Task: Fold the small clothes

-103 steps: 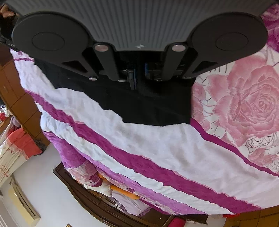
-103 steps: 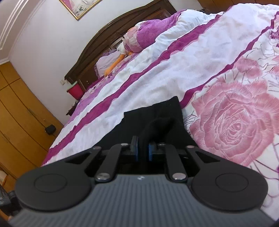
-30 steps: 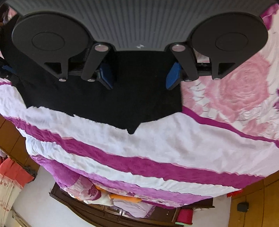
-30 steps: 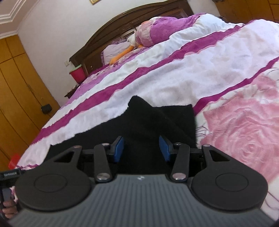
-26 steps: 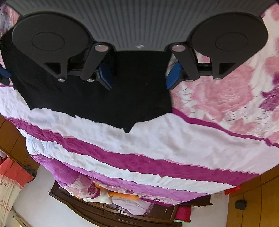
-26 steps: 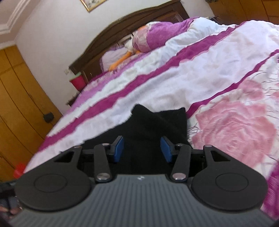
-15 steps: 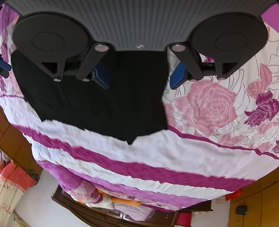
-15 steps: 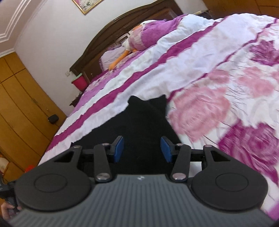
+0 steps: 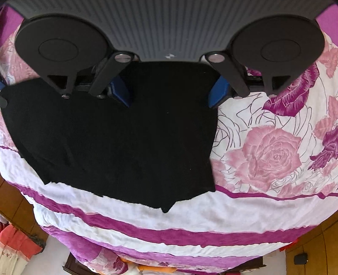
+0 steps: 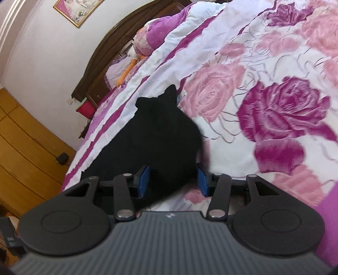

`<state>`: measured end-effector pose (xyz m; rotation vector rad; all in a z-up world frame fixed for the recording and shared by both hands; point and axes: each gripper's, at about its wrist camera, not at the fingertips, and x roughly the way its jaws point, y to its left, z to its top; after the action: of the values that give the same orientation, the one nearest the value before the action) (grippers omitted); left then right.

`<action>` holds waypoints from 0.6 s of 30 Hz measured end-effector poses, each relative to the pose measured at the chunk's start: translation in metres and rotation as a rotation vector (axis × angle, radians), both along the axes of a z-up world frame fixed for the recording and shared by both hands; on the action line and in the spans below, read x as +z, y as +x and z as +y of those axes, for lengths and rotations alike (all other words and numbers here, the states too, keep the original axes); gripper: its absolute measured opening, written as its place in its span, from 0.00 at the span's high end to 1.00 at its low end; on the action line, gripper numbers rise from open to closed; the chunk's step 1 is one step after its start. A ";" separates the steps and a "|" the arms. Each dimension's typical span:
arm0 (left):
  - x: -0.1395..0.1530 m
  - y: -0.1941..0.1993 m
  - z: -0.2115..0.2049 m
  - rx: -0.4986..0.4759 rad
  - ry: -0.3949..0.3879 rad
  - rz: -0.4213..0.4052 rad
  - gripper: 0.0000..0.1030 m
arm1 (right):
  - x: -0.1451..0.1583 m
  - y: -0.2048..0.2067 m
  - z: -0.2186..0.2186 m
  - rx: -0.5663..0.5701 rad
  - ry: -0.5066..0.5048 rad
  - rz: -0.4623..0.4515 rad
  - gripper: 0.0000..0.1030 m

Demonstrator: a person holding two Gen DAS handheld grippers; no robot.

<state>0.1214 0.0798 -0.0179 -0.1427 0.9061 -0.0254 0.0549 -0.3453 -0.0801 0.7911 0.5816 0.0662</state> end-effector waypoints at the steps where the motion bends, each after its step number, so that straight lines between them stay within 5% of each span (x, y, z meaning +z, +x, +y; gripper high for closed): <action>1: -0.001 0.000 0.000 0.002 0.004 -0.001 0.17 | -0.002 0.003 0.001 0.000 0.012 -0.005 0.52; 7: -0.003 0.002 -0.006 0.000 0.040 0.002 0.14 | -0.023 0.012 -0.007 -0.045 0.186 -0.099 0.55; 18: -0.005 0.005 -0.008 0.006 0.057 0.007 0.10 | -0.024 0.013 0.006 -0.037 0.085 -0.146 0.54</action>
<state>0.1263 0.0715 -0.0230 -0.0924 0.9128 0.0065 0.0683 -0.3397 -0.1043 0.8714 0.4281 0.1144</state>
